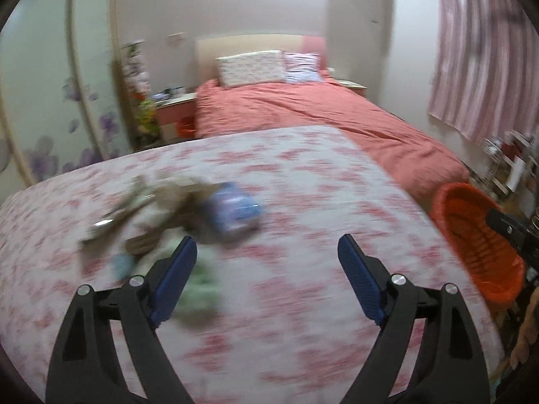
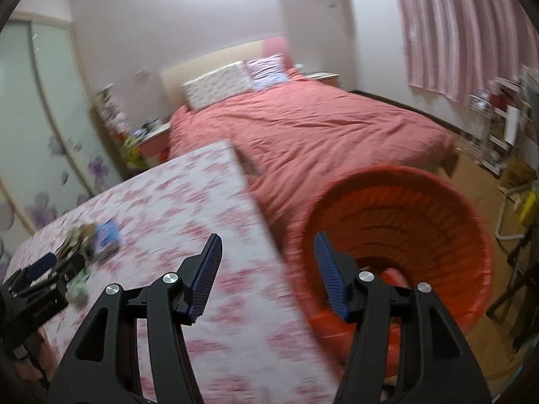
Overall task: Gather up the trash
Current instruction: 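Return to the bed and grasp the mint green towel with the right tool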
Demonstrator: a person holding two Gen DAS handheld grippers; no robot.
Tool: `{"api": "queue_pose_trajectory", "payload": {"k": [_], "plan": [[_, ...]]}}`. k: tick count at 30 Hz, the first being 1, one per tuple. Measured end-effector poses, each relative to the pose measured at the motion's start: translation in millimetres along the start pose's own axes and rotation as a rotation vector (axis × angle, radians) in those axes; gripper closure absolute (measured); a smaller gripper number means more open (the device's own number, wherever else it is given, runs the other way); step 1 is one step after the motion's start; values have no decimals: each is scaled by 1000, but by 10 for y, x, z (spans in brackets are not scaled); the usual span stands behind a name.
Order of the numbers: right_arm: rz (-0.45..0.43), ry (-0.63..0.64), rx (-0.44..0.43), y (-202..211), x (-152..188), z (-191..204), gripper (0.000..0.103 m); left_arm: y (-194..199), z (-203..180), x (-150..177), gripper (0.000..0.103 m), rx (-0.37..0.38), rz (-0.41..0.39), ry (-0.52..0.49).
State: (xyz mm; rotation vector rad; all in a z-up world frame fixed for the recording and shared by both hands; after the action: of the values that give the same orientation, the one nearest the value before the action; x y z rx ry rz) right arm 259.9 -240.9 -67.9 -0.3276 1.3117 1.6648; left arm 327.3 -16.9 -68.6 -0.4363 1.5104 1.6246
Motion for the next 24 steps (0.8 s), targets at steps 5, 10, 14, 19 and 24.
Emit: {"api": "queue_pose_trajectory", "payload": {"k": [5,10,14,19,24], "plan": [[80,98,-90,-116,312,728,43,83,771,302,16,-102,26,91],[140,198,-169,-213,654,1393,34,178,1497,616,15,-193,57,167],[217,255,-214,-391,938,1824,33,223,1852,803,14,-227,78,209],[293,276,-215,-619,1200,2123,33,238,2122,1004,14,-246,106,238],[339,281,-215,-772,1314,2249,35,169,2239,1081,14,-246,120,253]]}}
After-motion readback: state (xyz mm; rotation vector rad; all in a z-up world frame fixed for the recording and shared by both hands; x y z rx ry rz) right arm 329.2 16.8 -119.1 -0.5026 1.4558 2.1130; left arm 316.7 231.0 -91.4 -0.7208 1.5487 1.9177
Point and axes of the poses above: each gripper's, at about its wrist camera, not at the fingertips, and y roughly against the way its jaws point, z to its left, x to its underside, the point moved 7 cm from there along -y, roughly the way its jaws point, and after that the axes turned 14 degrees about -y, right-handed, at the moved point
